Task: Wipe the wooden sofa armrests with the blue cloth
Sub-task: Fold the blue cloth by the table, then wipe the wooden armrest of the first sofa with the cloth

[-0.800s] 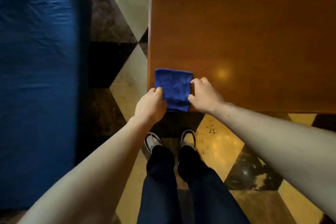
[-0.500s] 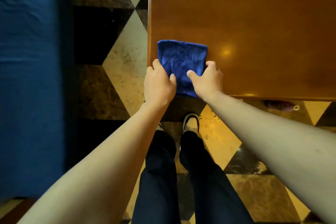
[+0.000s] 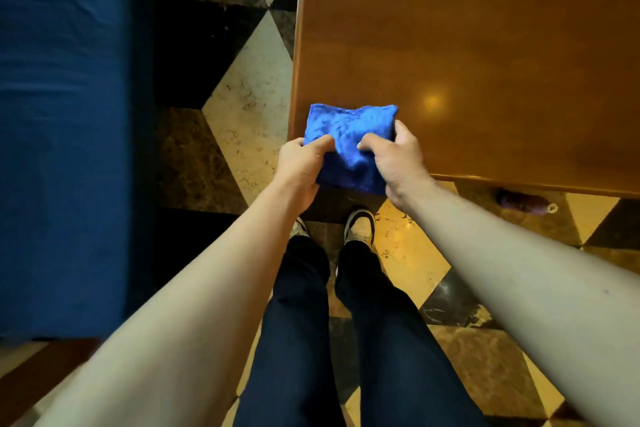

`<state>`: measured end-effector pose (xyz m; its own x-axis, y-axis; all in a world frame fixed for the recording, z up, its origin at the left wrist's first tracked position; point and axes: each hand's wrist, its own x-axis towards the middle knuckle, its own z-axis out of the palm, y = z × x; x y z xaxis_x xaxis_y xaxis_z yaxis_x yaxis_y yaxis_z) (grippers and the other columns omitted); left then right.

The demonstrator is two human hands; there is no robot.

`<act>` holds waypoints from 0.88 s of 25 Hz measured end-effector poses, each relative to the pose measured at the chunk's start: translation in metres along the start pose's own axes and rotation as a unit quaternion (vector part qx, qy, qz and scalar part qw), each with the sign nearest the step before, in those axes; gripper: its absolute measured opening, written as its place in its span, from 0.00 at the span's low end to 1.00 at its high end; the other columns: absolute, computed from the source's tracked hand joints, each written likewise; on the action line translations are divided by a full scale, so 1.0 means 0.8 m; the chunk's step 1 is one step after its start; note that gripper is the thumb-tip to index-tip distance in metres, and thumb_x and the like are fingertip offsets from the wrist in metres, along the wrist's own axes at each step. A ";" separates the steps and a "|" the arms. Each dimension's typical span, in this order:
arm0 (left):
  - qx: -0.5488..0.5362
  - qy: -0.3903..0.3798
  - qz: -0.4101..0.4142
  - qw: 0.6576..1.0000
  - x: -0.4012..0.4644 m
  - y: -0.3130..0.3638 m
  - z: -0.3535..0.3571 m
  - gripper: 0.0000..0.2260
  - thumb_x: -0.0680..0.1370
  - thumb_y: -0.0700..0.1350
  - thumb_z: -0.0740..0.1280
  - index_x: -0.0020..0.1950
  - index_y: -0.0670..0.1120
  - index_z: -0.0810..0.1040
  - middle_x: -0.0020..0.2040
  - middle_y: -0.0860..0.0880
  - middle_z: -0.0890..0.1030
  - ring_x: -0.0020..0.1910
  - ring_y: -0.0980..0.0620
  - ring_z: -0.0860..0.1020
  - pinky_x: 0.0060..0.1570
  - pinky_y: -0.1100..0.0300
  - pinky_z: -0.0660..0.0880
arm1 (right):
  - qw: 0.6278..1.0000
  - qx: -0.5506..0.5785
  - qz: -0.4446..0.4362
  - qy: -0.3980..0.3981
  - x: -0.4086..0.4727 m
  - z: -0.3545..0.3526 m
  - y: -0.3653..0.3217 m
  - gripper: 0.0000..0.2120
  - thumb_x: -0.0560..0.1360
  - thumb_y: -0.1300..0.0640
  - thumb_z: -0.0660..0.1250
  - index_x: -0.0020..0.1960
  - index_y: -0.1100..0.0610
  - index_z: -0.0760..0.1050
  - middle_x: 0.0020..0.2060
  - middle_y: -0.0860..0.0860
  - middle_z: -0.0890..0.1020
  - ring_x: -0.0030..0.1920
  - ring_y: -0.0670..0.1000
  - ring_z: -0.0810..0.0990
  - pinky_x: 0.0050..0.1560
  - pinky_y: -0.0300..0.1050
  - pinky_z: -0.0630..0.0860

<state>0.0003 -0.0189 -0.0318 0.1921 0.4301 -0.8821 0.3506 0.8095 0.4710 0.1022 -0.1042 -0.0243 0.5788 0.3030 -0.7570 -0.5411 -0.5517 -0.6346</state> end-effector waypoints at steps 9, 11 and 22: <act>-0.374 -0.095 -0.094 0.918 -0.175 -0.027 -0.119 0.26 0.77 0.56 0.66 0.66 0.38 0.80 0.61 0.36 0.83 0.55 0.37 0.83 0.60 0.45 0.80 | 0.967 -0.039 0.001 -0.253 -0.157 0.040 -0.040 0.23 0.62 0.65 0.68 0.58 0.62 0.77 0.48 0.60 0.81 0.48 0.57 0.80 0.49 0.51 0.77; -0.376 -0.041 -0.086 0.922 -0.225 -0.041 -0.147 0.20 0.80 0.53 0.65 0.63 0.39 0.80 0.55 0.36 0.85 0.51 0.38 0.84 0.55 0.47 0.81 | 0.951 -0.086 0.011 -0.297 -0.207 0.058 -0.038 0.10 0.73 0.58 0.72 0.51 0.62 0.79 0.44 0.60 0.80 0.46 0.57 0.79 0.46 0.48 0.76; -0.089 0.344 0.157 0.921 -0.415 -0.179 -0.353 0.11 0.82 0.47 0.64 0.63 0.47 0.76 0.57 0.48 0.83 0.57 0.46 0.81 0.61 0.47 0.77 | 0.785 -0.424 -0.308 -0.330 -0.431 0.178 0.083 0.08 0.84 0.47 0.60 0.52 0.51 0.74 0.44 0.45 0.82 0.44 0.49 0.79 0.44 0.47 0.71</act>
<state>-0.3727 -0.1648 0.1918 -0.3890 0.7567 -0.5254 0.2083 0.6278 0.7500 -0.2199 -0.1345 0.1727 -0.0224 0.8974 -0.4407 0.4795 -0.3772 -0.7923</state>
